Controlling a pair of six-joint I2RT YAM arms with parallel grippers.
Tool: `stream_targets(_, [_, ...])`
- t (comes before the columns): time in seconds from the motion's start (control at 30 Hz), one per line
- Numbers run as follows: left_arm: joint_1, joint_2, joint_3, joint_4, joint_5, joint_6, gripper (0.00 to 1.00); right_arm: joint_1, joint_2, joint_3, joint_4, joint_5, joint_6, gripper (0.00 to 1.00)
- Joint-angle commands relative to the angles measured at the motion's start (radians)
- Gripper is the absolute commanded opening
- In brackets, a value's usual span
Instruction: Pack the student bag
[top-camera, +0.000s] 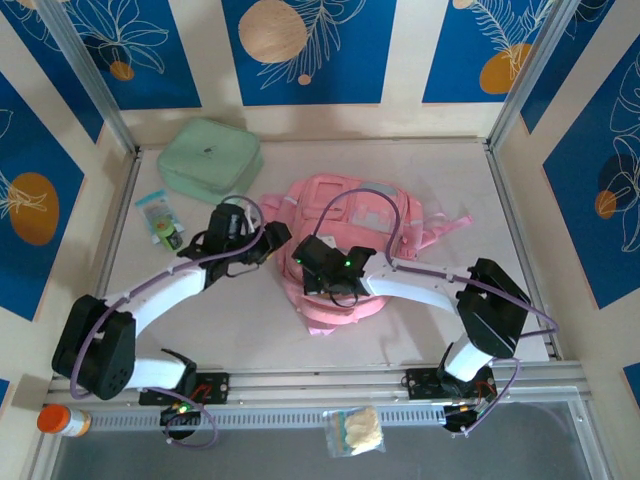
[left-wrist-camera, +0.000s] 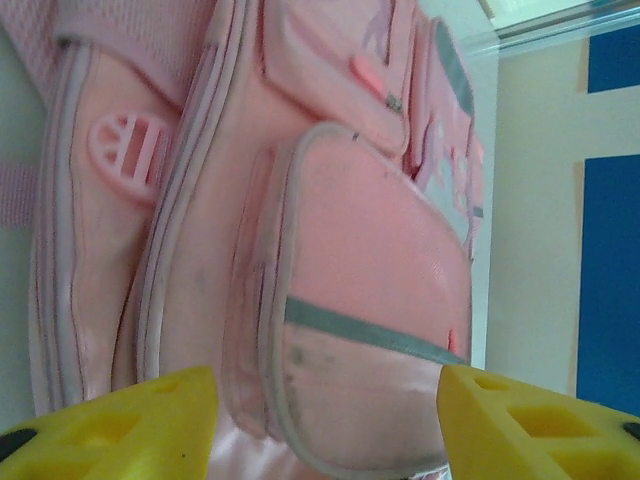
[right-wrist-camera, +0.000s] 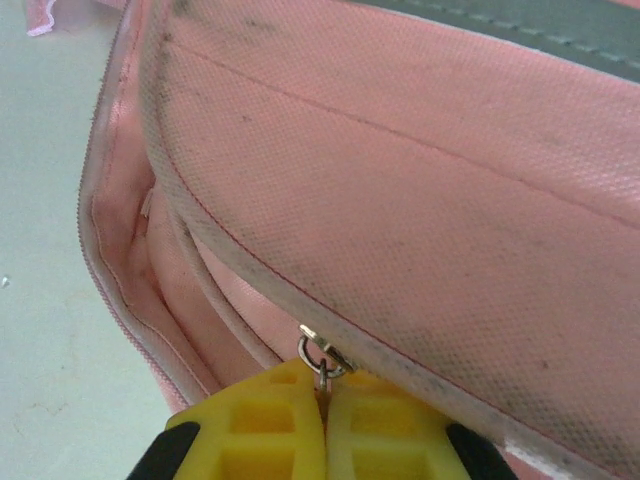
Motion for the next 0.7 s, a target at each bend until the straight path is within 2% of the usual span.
stream_targets(0.0, [-0.063, 0.016, -0.015, 0.042, -0.102, -0.103, 0.59, 0.007, -0.038, -0.01, -0.007, -0.003, 0.031, 0.0])
stream_targets(0.13, [-0.108, 0.057, 0.009, 0.01, -0.17, -0.127, 0.56, 0.012, -0.022, 0.004, -0.022, 0.002, 0.036, 0.0])
stream_targets(0.27, [-0.154, 0.075, -0.018, 0.092, -0.254, -0.179, 0.49, 0.017, -0.015, 0.006, -0.011, 0.002, 0.031, 0.0])
stream_targets(0.37, [-0.177, 0.12, 0.019, 0.078, -0.276, -0.188, 0.39, 0.018, -0.008, 0.01, -0.012, 0.005, 0.03, 0.0])
stream_targets(0.43, [-0.195, 0.136, 0.019, 0.101, -0.329, -0.183, 0.31, 0.023, -0.008, 0.017, -0.029, 0.005, 0.033, 0.0])
stream_targets(0.57, [-0.19, 0.183, 0.043, 0.086, -0.366, -0.164, 0.15, 0.03, -0.015, 0.035, -0.126, 0.016, 0.055, 0.0])
stream_targets(0.6, [-0.184, 0.193, 0.054, 0.079, -0.37, -0.155, 0.04, 0.03, -0.02, 0.034, -0.153, 0.016, 0.061, 0.0])
stream_targets(0.63, [-0.174, 0.204, 0.066, 0.079, -0.363, -0.129, 0.0, 0.03, -0.029, 0.026, -0.175, 0.015, 0.067, 0.0])
stream_targets(0.67, [-0.163, 0.21, 0.08, 0.061, -0.358, -0.112, 0.0, 0.032, -0.043, 0.012, -0.189, 0.015, 0.072, 0.0])
